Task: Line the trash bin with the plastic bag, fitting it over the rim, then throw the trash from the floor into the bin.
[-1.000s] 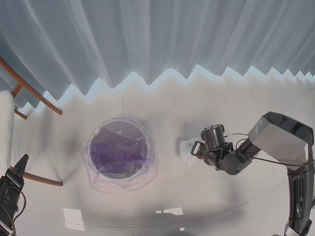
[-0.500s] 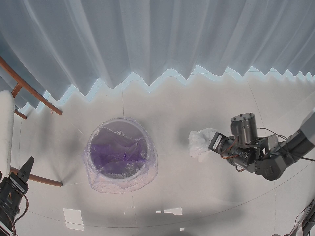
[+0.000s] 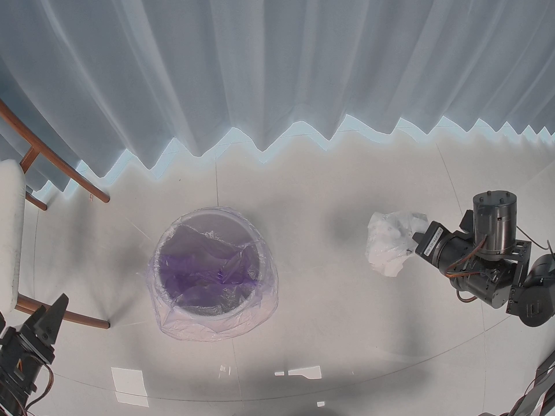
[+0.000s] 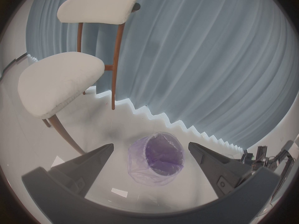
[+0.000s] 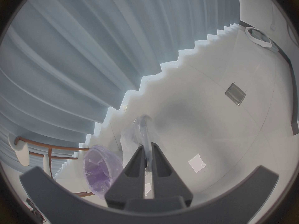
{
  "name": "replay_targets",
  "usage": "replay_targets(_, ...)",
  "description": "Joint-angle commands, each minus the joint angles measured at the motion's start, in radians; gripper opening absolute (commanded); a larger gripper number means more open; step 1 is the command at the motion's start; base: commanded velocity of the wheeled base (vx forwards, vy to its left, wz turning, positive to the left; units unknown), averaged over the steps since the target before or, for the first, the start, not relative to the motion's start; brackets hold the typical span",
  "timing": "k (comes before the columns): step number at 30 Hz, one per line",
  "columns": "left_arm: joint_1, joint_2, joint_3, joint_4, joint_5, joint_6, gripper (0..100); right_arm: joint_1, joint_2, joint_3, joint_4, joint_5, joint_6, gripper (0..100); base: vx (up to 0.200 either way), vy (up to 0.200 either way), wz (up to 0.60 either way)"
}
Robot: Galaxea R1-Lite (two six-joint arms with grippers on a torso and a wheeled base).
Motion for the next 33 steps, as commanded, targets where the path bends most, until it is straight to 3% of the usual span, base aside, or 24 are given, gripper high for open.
replay_targets(1,-0.008,-0.250,0.018,0.180,-0.049,0.078,100,0.000,-0.125,0.051,-0.009,-0.004,-0.021,0,0.000,0.000,0.00)
replay_targets(5,-0.020,-0.410,0.018,0.345,-0.078,0.120,100,0.008,-0.140,0.051,-0.016,-0.002,-0.063,0,0.000,0.000,0.00)
replay_targets(9,-0.034,-0.599,0.016,0.502,-0.098,0.240,100,0.026,-0.135,0.054,-0.050,-0.001,-0.089,0,0.000,0.000,0.00)
replay_targets(18,-0.006,-0.600,0.018,0.500,-0.083,0.361,100,0.109,-0.114,0.051,-0.116,0.009,-0.127,0,0.000,0.000,0.00)
replay_targets(21,0.029,-0.668,0.018,0.503,-0.013,0.385,100,0.164,-0.082,0.043,-0.137,0.036,-0.153,0,0.000,0.000,0.00)
replay_targets(25,0.028,-0.668,0.018,0.511,0.152,0.434,100,0.219,-0.019,0.049,-0.240,0.058,-0.201,0,0.000,0.000,0.00)
replay_targets(30,0.028,-0.668,0.018,0.513,0.175,0.442,100,0.275,0.058,0.038,-0.289,0.101,-0.275,0,0.000,0.000,0.00)
replay_targets(33,0.028,-0.668,0.018,0.513,0.236,0.442,100,0.295,0.095,0.023,-0.300,0.113,-0.301,0,0.000,0.000,0.00)
